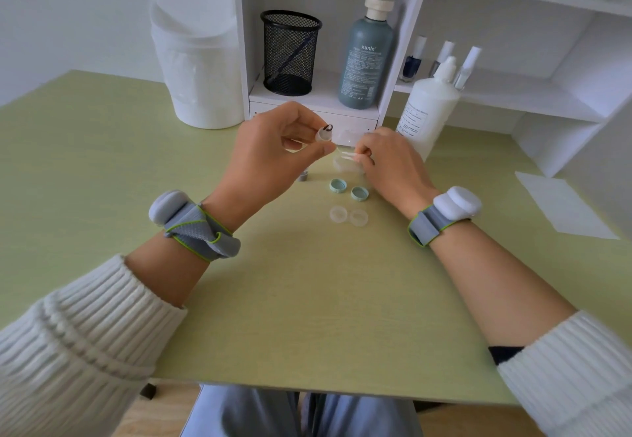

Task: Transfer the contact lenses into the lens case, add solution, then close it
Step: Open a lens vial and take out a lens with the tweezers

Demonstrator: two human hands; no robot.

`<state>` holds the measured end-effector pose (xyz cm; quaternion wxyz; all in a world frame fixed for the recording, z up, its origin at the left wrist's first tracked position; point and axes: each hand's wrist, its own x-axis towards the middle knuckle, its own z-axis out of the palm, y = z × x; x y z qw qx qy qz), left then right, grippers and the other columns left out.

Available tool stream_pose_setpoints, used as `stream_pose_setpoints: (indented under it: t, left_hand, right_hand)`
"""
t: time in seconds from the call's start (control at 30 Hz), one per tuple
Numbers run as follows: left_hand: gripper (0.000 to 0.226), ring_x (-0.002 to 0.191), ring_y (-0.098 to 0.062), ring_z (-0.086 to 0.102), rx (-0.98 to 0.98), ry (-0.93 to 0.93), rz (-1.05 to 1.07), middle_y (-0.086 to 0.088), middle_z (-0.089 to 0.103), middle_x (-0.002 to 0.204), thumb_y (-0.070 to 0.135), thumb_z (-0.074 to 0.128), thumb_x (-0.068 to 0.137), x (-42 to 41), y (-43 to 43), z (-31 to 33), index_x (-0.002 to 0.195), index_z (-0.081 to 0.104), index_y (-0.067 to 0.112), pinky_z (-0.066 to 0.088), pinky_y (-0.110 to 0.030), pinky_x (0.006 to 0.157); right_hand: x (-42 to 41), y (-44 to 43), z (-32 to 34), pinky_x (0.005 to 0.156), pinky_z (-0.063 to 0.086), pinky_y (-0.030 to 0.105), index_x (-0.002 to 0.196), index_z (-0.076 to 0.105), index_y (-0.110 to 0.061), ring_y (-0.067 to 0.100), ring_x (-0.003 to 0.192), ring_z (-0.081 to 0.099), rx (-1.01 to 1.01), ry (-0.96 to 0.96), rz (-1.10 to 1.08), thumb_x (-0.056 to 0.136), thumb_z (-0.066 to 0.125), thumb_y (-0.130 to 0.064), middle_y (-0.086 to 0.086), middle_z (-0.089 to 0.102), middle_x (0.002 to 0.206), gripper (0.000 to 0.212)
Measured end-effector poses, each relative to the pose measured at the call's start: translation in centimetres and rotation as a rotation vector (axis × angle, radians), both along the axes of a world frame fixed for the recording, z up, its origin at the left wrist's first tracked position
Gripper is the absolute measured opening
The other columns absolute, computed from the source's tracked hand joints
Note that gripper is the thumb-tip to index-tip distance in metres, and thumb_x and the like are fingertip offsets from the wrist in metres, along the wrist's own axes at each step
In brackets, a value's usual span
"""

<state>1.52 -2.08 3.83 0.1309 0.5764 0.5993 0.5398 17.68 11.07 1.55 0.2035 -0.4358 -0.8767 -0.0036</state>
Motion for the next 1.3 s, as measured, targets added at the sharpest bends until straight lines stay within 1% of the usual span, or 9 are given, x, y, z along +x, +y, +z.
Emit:
stream_pose_setpoints:
  t: [0.23,0.33,0.43,0.5,0.6,0.73,0.83,1.03,1.3]
  left_hand:
    - [0.022,0.083,-0.007,0.073,0.01,0.003,0.001,0.001,0.077,0.09,0.022,0.082,0.082,-0.2,0.1,-0.1,0.099,0.072,0.012,0.06,-0.03,0.083]
    - [0.022,0.083,-0.007,0.073,0.012,0.008,-0.004,0.001,0.077,0.09,0.022,0.082,0.082,-0.1,0.1,-0.2,0.099,0.073,0.012,0.06,-0.028,0.082]
    - [0.022,0.082,-0.006,0.073,0.011,0.012,-0.011,0.001,0.077,0.09,0.023,0.082,0.082,0.0,0.1,-0.2,0.099,0.073,0.012,0.06,-0.026,0.082]
    - [0.022,0.082,-0.006,0.073,0.015,0.009,-0.014,0.001,0.077,0.09,0.023,0.082,0.082,0.0,0.1,-0.3,0.099,0.073,0.012,0.059,-0.025,0.081]
    - [0.022,0.081,-0.006,0.073,0.015,0.01,-0.015,0.002,0.077,0.09,0.022,0.082,0.082,0.1,0.0,-0.3,0.099,0.073,0.012,0.059,-0.025,0.081]
    - [0.022,0.082,-0.006,0.072,0.008,0.011,-0.021,0.002,0.077,0.09,0.022,0.083,0.081,0.3,-0.1,-0.4,0.098,0.073,0.013,0.059,-0.025,0.081]
    - [0.021,0.08,-0.003,0.072,0.015,0.008,-0.017,0.005,0.076,0.089,0.023,0.083,0.08,0.4,0.0,-0.5,0.097,0.073,0.014,0.059,-0.022,0.08]
    - [0.02,0.076,-0.001,0.071,0.032,0.001,-0.002,0.012,0.074,0.084,0.025,0.085,0.078,0.5,0.0,-0.5,0.091,0.072,0.018,0.057,-0.017,0.077]
    - [0.026,0.073,0.0,0.068,0.005,-0.008,-0.004,0.009,0.073,0.082,0.027,0.087,0.075,0.5,0.0,-0.6,0.091,0.07,0.016,0.059,-0.024,0.079]
  right_hand:
    - [0.7,0.3,0.1,0.084,0.05,0.038,0.093,0.069,-0.015,0.02,0.086,0.056,0.007,0.143,0.041,0.096,0.066,-0.018,0.003,0.063,0.099,0.005]
    - [1.1,-0.3,0.7,0.079,0.048,0.025,0.089,0.069,-0.017,0.003,0.063,0.05,-0.001,0.273,0.07,0.091,0.073,-0.017,-0.016,0.061,0.08,0.004]
    - [1.8,-1.6,1.4,0.062,0.04,0.006,0.085,0.067,-0.022,-0.003,0.053,0.053,-0.067,0.413,0.09,0.087,0.077,-0.019,-0.032,0.057,0.06,0.011]
    - [2.2,-2.5,1.9,0.058,0.038,0.009,0.083,0.066,-0.025,0.002,0.051,0.052,-0.116,0.474,0.113,0.086,0.079,-0.021,-0.026,0.066,0.07,0.014]
    - [2.8,-3.6,2.4,0.06,0.049,0.026,0.085,0.068,-0.021,0.009,0.052,0.052,-0.193,0.566,0.131,0.084,0.081,-0.023,-0.006,0.073,0.081,0.013]
    - [3.4,-4.3,2.6,0.05,0.051,0.025,0.094,0.067,-0.018,0.006,0.051,0.053,-0.238,0.674,0.15,0.084,0.082,-0.022,-0.01,0.071,0.083,0.018]
    - [3.4,-4.5,2.5,0.06,0.055,0.03,0.099,0.072,-0.024,0.007,0.055,0.053,-0.219,0.677,0.169,0.086,0.079,-0.023,-0.015,0.071,0.084,0.015]
    - [3.2,-5.2,2.1,0.062,0.041,0.013,0.098,0.074,-0.026,0.003,0.056,0.051,-0.206,0.763,0.213,0.087,0.073,-0.025,-0.024,0.066,0.08,0.011]
    - [2.6,-6.2,2.0,0.06,0.042,0.015,0.094,0.072,-0.021,0.007,0.062,0.053,-0.199,0.821,0.262,0.087,0.074,-0.024,-0.016,0.065,0.077,0.008]
